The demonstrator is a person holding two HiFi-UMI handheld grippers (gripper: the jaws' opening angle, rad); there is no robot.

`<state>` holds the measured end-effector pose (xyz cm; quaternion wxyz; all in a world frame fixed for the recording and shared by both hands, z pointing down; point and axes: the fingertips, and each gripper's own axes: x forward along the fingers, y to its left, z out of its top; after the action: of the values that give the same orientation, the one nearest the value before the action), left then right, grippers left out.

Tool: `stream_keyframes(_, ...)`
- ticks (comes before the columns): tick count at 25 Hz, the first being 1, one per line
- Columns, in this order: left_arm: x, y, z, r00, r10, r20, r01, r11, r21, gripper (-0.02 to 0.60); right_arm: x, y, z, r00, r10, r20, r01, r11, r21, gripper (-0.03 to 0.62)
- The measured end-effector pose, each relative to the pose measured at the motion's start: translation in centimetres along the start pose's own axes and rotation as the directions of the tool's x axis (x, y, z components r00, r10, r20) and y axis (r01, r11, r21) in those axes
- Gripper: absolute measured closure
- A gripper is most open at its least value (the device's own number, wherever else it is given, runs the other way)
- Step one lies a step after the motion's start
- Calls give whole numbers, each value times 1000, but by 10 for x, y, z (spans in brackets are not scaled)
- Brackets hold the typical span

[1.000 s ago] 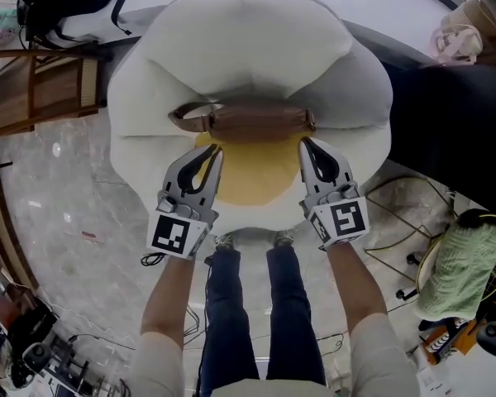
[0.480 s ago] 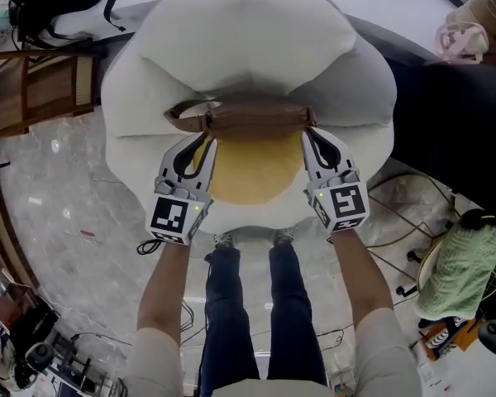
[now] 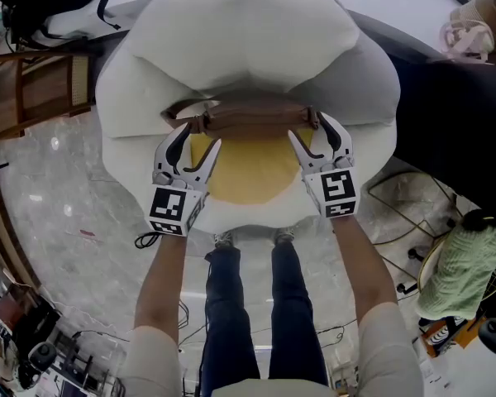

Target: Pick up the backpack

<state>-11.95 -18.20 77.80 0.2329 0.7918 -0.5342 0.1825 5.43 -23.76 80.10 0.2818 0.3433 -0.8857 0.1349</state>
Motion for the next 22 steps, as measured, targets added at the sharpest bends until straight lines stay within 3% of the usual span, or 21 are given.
stream_keyframes(7, -6, 6, -41, 996, 61, -59, -68, 989, -128, 299, 5, -19, -25, 997, -66, -37, 68, 997, 46, 319)
stream_keyframes(14, 2, 8, -74, 992, 72, -103, -97, 958, -269, 284, 8, -23, -32, 996, -79, -27, 81, 995, 60, 318)
stream_keyframes(22, 26, 14, -79, 992, 63, -107, -90, 959, -267, 276, 18, -23, -42, 996, -81, -21, 83, 994, 69, 318)
